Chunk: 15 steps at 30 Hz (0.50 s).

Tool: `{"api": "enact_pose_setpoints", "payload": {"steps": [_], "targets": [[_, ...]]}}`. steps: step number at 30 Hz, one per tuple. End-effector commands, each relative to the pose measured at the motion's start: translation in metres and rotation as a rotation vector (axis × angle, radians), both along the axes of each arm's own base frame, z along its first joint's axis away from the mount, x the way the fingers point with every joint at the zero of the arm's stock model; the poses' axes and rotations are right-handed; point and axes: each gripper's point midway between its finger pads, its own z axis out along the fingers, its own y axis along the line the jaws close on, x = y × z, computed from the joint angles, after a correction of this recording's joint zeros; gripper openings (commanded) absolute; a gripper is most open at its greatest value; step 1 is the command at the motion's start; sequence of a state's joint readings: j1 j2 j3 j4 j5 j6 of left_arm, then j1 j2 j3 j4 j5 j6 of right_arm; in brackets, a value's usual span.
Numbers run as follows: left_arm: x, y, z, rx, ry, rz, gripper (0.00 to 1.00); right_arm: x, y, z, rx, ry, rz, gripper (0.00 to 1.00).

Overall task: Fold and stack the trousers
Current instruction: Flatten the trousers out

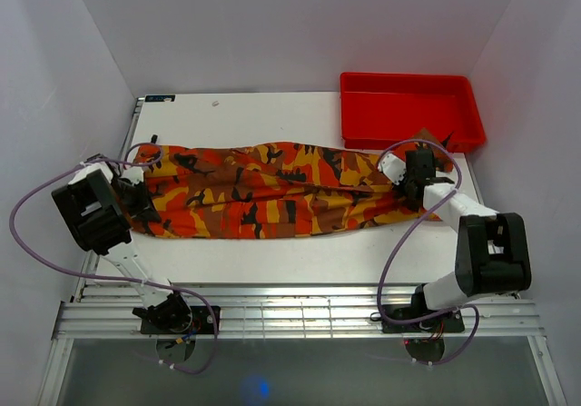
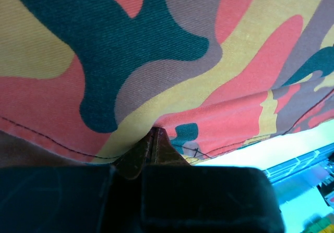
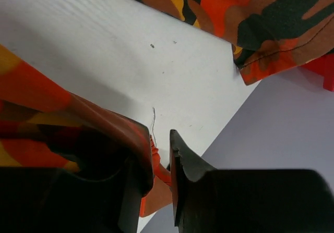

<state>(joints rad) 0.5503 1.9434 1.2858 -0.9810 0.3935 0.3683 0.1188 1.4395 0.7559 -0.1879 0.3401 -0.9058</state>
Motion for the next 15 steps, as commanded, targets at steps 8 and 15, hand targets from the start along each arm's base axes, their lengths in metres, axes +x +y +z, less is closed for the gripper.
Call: {"api": "enact_pose_setpoints", "payload": {"steps": [8, 15], "targets": [[-0.002, 0.071, -0.026, 0.286, 0.002, -0.065, 0.03, 0.040, -0.063, -0.001, -0.159, 0.145, -0.031, 0.27], [-0.002, 0.074, -0.022, 0.307, -0.003, -0.081, 0.04, 0.027, -0.121, -0.003, -0.145, 0.316, -0.120, 0.35]]}}
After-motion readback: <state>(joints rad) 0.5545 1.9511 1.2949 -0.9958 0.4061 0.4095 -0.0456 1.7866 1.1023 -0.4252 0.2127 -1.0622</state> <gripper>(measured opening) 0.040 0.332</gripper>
